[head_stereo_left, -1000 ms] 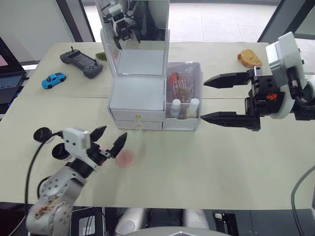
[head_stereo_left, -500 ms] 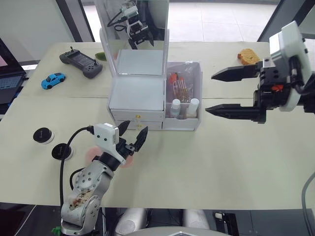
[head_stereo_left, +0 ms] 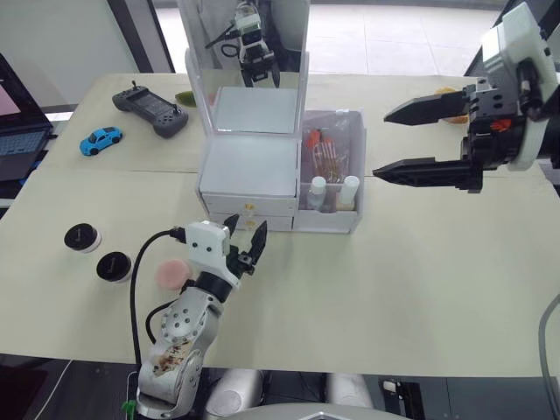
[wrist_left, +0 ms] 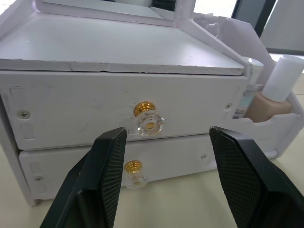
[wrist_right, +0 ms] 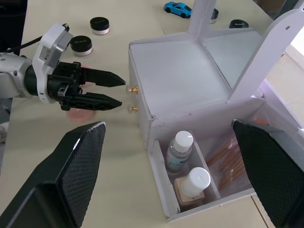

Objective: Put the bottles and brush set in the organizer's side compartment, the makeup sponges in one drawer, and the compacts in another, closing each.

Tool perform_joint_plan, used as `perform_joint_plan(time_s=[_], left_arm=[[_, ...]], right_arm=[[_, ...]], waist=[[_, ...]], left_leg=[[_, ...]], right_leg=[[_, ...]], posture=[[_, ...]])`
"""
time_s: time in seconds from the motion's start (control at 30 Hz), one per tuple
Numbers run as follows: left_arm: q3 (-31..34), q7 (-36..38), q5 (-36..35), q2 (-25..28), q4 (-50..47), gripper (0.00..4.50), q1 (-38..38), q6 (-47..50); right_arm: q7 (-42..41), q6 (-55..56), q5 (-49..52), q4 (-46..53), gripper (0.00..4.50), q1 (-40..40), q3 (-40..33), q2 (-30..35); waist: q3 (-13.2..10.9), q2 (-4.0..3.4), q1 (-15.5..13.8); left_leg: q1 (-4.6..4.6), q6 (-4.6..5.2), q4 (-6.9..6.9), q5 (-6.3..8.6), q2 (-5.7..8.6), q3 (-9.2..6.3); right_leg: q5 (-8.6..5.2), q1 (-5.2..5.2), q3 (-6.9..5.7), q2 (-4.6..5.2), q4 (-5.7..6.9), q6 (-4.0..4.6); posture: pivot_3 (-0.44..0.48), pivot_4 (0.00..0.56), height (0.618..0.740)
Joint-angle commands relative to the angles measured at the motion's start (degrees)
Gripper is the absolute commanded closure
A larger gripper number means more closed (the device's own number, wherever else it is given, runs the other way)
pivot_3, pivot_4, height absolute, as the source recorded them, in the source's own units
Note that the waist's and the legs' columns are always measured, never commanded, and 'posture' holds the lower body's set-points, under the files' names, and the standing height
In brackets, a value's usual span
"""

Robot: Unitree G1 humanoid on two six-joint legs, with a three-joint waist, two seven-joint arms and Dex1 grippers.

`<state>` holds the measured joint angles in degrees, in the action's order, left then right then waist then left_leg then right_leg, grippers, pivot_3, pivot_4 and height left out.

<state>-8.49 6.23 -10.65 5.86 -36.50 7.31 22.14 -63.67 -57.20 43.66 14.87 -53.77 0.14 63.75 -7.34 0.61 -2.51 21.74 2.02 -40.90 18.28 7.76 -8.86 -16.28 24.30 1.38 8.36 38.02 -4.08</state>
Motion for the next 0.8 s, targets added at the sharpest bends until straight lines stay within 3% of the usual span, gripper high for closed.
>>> perform_joint_plan(time_s=[0.03, 0.47, 0.57, 0.73, 0.8], left_arm=[[-0.7, -0.8, 1.8, -0.6, -0.2, 1.54, -1.0, -1.8], [-1.2, -1.0, 4.2, -3.4, 5.7, 1.54, -4.8, -4.6], [-1.4, -1.0, 4.4, -3.8, 5.8, 2.12, -4.6, -5.3], [-2.0, -0.5, 5.2, -3.2, 5.5, 3.73, -4.7, -6.6], [-2.0, -0.5, 5.4, -2.9, 4.9, 3.96, -4.1, -6.7]], right_arm=[[-0.5, 0.7, -1.3, 0.3, 0.00, -2.2, -0.2, 0.2], [0.3, 1.0, -1.7, 1.7, 0.00, -0.3, -2.1, 0.3], [0.0, 1.4, -1.9, 1.8, 0.00, 0.7, -2.9, 0.6], [-0.2, 2.0, -2.5, 1.6, 0.00, 1.4, -3.4, 0.6], [-0.4, 2.3, -2.7, 1.3, 0.00, 1.5, -3.5, 0.6]], waist=[[0.0, 0.00, -0.1], [0.0, 0.07, -0.3], [0.0, 0.08, -0.4], [-0.1, 0.09, -0.4], [-0.1, 0.09, -0.4]], left_leg=[[0.00, 0.00, 0.00, 0.00, 0.00, 0.00], [0.03, 0.00, 0.01, 0.00, 0.00, 0.04], [0.04, 0.00, 0.01, 0.00, 0.00, 0.04], [0.03, 0.00, 0.02, 0.00, 0.00, 0.05], [0.03, 0.00, 0.02, 0.00, 0.00, 0.05]], right_leg=[[0.00, 0.00, 0.00, 0.00, 0.00, 0.00], [0.01, 0.06, 0.04, -0.02, 0.00, -0.02], [0.01, 0.07, 0.04, -0.02, 0.00, -0.03], [0.02, 0.07, 0.05, -0.02, -0.01, -0.03], [0.02, 0.07, 0.05, -0.02, -0.01, -0.03]], posture=[[0.000, 0.150, 0.734], [0.000, 0.150, 0.734], [0.000, 0.150, 0.734], [0.000, 0.150, 0.734], [0.000, 0.150, 0.734]])
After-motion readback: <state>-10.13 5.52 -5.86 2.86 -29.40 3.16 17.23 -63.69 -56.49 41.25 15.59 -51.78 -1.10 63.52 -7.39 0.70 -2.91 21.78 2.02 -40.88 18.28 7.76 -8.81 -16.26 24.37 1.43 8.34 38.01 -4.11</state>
